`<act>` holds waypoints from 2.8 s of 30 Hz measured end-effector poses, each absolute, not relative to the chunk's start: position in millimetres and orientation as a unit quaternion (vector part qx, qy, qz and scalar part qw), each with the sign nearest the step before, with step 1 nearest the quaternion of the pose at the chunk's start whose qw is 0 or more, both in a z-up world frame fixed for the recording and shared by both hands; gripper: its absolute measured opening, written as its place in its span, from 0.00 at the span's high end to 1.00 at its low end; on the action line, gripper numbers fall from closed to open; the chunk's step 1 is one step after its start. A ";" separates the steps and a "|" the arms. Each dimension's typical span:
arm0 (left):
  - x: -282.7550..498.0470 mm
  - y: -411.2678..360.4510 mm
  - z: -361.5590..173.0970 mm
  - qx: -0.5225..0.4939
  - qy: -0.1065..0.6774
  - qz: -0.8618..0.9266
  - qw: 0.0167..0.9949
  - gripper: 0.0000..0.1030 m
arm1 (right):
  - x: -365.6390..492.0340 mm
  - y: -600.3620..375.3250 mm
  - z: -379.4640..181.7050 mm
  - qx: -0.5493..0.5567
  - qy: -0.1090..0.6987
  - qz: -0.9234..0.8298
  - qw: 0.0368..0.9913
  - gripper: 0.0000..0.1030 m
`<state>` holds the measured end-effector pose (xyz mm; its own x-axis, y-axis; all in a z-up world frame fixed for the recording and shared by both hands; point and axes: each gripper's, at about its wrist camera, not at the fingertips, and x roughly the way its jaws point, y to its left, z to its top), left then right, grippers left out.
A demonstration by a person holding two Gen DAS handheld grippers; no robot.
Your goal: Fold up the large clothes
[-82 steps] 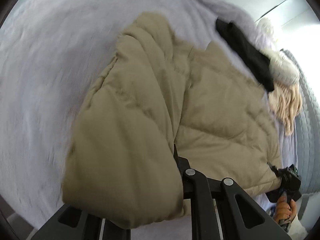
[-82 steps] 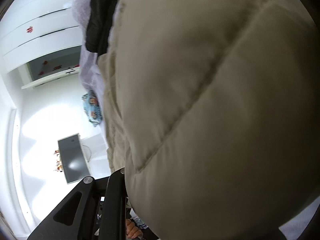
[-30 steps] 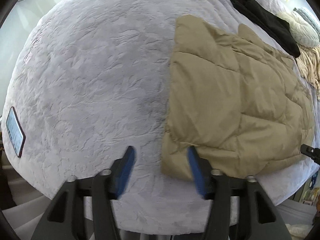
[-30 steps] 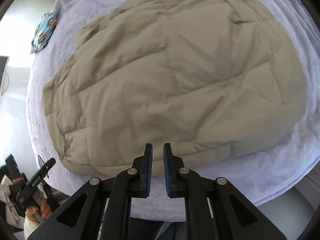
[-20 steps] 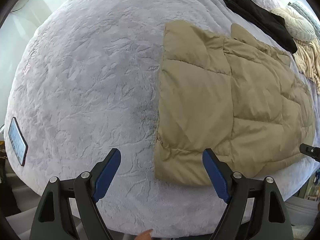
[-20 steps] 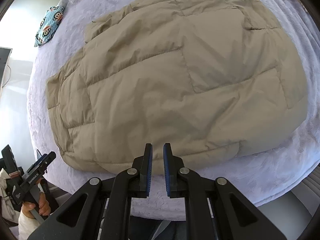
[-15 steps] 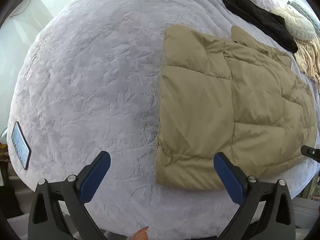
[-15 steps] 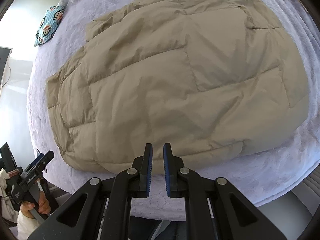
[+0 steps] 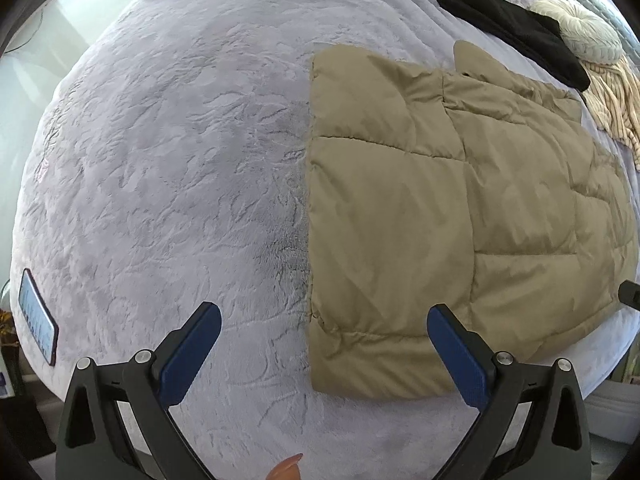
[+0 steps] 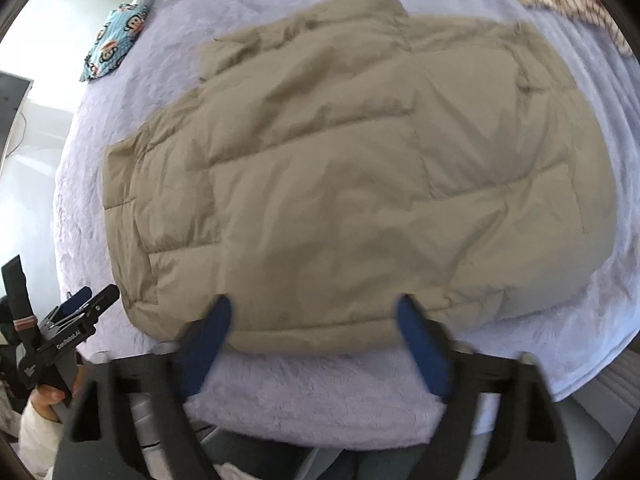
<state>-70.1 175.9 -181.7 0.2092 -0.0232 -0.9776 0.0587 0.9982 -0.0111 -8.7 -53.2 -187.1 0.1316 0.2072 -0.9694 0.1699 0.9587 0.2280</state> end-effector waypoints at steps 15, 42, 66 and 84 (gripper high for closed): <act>-28.5 230.1 -213.6 -0.112 0.648 -0.125 0.743 0.00 | -7.0 -39.5 -224.6 0.165 0.695 0.014 0.699 0.12; 36.2 173.6 -270.5 -0.189 0.647 -0.347 0.652 0.68 | -3.1 -46.9 -217.7 0.168 0.702 0.006 0.692 0.12; 8.4 125.7 -150.4 -0.217 0.621 -0.292 0.694 0.77 | 122.0 -100.1 -256.2 0.192 0.608 0.019 0.770 1.00; 8.1 -93.7 -78.6 -0.055 0.666 -0.318 0.672 0.67 | -26.3 -146.9 -275.5 0.364 0.614 0.076 0.696 1.00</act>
